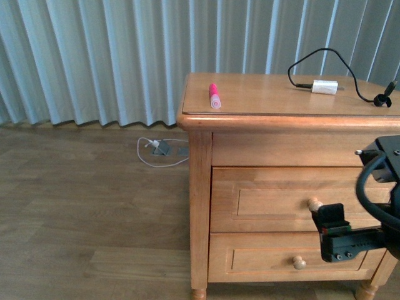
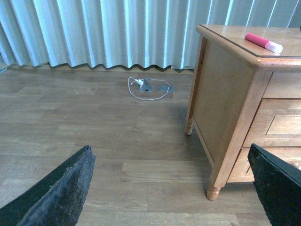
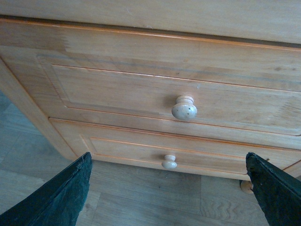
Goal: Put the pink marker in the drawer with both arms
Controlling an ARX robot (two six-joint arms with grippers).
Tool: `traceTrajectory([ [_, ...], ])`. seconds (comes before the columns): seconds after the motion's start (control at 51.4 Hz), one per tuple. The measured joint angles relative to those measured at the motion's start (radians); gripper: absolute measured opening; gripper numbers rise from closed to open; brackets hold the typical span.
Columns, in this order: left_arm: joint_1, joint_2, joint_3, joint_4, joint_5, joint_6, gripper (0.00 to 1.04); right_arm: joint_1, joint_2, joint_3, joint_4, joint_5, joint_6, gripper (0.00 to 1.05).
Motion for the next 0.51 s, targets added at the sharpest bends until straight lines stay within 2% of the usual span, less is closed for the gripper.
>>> traceTrajectory([
  [0.253, 0.0, 0.0, 0.0, 0.0, 0.0, 0.0, 0.99, -0.021, 0.202, 0.193, 0.025, 0.064, 0.012, 0.96],
  [0.506, 0.0, 0.0, 0.0, 0.0, 0.0, 0.0, 0.99, -0.027, 0.308, 0.313, -0.01, 0.049, 0.014, 0.96],
])
